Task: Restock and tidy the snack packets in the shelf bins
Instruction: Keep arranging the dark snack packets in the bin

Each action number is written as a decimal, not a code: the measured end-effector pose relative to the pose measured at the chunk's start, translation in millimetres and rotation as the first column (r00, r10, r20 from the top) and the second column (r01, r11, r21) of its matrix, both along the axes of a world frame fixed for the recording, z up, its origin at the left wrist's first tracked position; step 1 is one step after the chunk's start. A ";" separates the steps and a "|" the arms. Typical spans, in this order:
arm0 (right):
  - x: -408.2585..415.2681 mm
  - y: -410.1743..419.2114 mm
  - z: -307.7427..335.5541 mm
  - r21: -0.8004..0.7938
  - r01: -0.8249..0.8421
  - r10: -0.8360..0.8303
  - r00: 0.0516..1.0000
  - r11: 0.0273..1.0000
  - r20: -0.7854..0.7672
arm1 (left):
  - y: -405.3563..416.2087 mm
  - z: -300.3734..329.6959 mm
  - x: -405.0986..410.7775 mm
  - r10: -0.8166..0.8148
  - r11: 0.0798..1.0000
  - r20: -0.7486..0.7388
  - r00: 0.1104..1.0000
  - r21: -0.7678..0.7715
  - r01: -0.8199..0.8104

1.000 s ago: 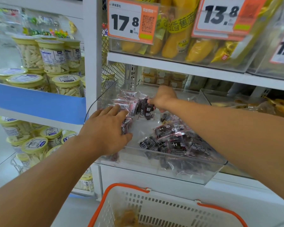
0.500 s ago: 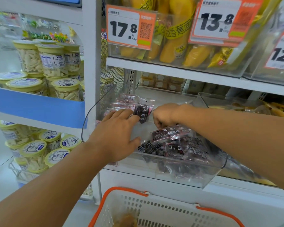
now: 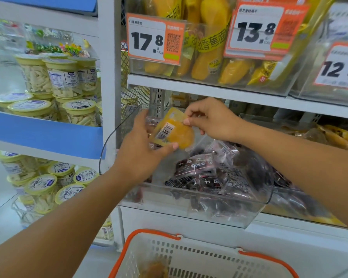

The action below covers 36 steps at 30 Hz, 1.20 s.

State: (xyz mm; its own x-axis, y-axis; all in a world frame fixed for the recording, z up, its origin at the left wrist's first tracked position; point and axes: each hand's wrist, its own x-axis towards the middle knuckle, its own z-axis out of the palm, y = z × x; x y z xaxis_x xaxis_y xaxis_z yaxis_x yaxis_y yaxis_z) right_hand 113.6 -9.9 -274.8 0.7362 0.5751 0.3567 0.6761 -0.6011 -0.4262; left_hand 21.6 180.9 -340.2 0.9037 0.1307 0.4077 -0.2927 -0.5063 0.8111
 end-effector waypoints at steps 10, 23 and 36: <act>-112.1 -59.4 22.8 0.265 -0.131 0.185 0.964 0.955 -0.189 | -8.3 50.4 -68.9 -0.478 0.864 0.019 0.878 -0.168 0.474; -90.8 -59.6 -10.8 -0.808 -0.124 -0.114 0.967 0.576 -0.230 | -17.8 11.3 -41.8 -0.156 0.808 0.075 0.985 0.583 0.083; -53.1 -48.3 8.2 -0.005 -0.179 0.169 0.937 0.984 -0.307 | -21.4 0.2 -6.0 -0.279 0.951 -0.035 0.960 0.130 0.281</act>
State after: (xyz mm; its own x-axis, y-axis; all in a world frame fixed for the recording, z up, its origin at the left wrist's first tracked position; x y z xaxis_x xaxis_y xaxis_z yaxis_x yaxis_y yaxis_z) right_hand 60.5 -58.2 -266.6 0.6940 0.7115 0.1105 0.6125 -0.5027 -0.6100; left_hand 15.6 159.5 -340.0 0.9029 -0.1829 0.3890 -0.4255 -0.5092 0.7481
